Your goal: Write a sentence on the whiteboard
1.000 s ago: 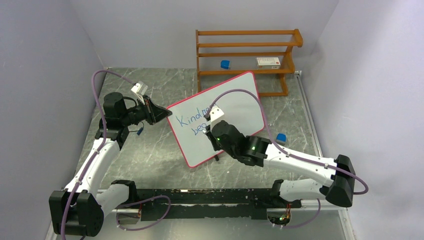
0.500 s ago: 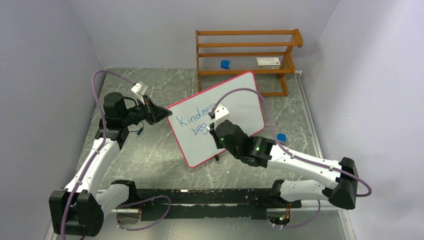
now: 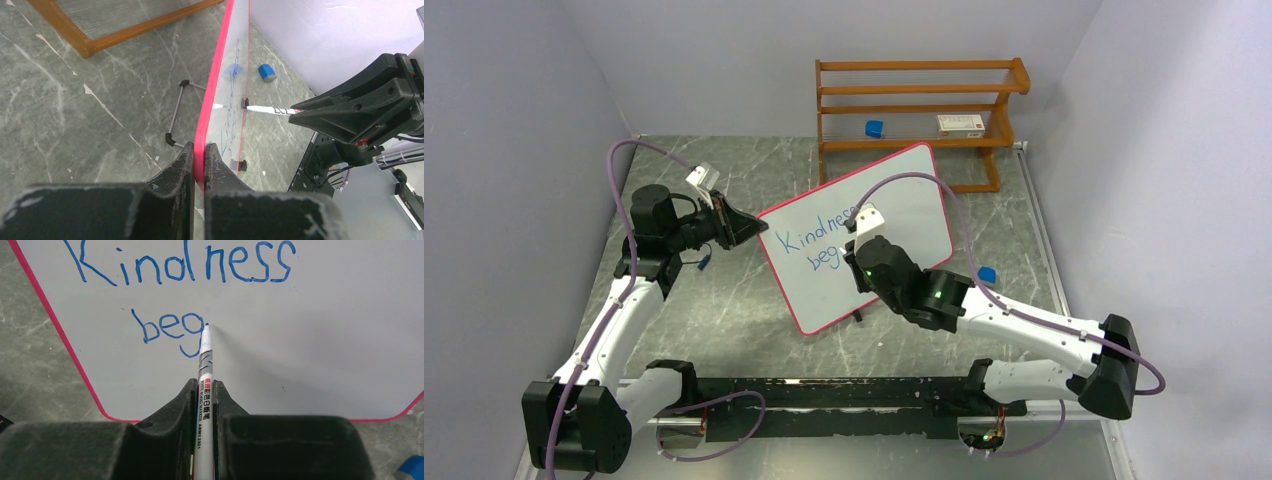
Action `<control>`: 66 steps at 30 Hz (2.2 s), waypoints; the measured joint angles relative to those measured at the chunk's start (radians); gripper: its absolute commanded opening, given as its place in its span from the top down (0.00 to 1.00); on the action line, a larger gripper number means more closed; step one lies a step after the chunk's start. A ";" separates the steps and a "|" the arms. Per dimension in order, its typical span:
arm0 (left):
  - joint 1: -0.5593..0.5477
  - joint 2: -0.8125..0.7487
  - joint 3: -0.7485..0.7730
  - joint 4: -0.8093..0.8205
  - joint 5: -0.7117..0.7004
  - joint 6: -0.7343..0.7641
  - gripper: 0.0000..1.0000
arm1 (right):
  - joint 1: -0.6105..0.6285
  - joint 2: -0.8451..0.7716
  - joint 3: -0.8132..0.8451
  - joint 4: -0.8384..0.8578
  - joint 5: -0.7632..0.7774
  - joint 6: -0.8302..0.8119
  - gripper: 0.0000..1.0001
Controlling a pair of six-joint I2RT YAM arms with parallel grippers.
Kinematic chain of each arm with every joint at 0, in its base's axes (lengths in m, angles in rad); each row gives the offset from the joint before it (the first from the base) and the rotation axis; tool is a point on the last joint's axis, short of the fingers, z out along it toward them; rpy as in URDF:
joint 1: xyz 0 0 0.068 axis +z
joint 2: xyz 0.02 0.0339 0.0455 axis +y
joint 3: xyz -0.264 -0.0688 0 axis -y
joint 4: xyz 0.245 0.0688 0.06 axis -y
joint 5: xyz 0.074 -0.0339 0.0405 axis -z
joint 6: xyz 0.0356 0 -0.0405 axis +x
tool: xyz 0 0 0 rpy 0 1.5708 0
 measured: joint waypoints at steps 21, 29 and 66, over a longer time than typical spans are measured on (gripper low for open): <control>0.000 0.002 0.000 0.000 0.000 0.000 0.95 | -0.017 0.043 0.000 0.017 -0.013 0.000 1.00; 0.000 0.002 0.000 0.000 0.000 0.000 0.95 | -0.019 0.043 0.000 0.016 -0.008 0.001 1.00; 0.000 0.002 0.000 0.000 0.000 0.000 0.95 | -0.026 0.043 0.000 0.055 0.036 -0.016 1.00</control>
